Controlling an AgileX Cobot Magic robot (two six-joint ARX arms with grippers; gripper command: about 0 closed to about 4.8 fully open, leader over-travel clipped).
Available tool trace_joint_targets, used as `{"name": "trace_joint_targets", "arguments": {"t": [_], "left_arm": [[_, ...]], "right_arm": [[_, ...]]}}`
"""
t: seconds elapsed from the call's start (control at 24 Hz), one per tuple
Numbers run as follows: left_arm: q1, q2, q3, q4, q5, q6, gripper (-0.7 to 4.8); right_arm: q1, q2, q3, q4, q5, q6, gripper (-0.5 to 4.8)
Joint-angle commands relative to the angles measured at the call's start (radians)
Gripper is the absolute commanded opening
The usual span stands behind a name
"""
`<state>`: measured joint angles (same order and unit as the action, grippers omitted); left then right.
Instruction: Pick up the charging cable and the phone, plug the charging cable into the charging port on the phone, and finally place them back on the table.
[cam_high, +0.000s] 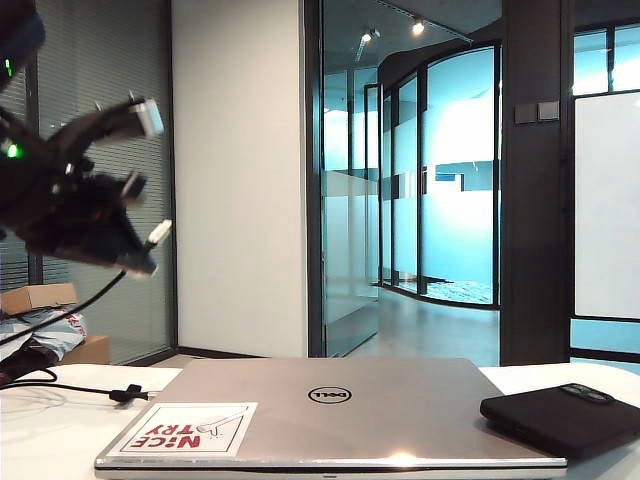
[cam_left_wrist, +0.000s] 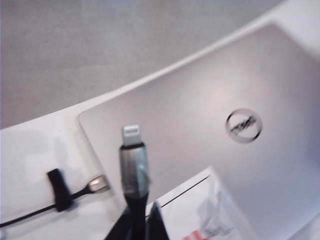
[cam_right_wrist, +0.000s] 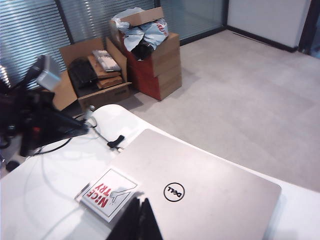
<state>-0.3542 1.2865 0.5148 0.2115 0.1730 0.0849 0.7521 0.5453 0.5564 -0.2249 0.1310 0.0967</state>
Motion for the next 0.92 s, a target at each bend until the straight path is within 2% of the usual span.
{"name": "trace_joint_targets", "arguments": {"t": [0.04, 0.12, 0.25, 0.46, 0.71, 0.92], "left_arm": [[-0.034, -0.048, 0.004, 0.002, 0.003, -0.157, -0.06], [-0.071, -0.078, 0.004, -0.006, 0.003, -0.203, -0.06], [-0.147, -0.088, 0.004, -0.004, 0.003, -0.258, -0.06], [-0.193, -0.088, 0.003, -0.023, 0.003, -0.257, -0.06], [-0.199, -0.083, 0.000, -0.024, 0.003, -0.250, -0.06], [-0.201, -0.070, -0.006, -0.033, 0.003, -0.250, -0.06]], "right_arm": [[-0.040, 0.002, 0.006, -0.011, 0.005, 0.117, -0.02], [-0.087, 0.001, -0.006, -0.019, -0.010, 0.179, -0.01], [-0.187, -0.001, -0.051, 0.003, -0.123, 0.261, -0.01], [-0.309, -0.001, -0.121, 0.062, -0.249, 0.358, -0.01], [-0.473, 0.000, -0.225, 0.135, -0.360, 0.481, -0.02], [-0.581, 0.002, -0.307, 0.157, -0.378, 0.514, -0.01]]}}
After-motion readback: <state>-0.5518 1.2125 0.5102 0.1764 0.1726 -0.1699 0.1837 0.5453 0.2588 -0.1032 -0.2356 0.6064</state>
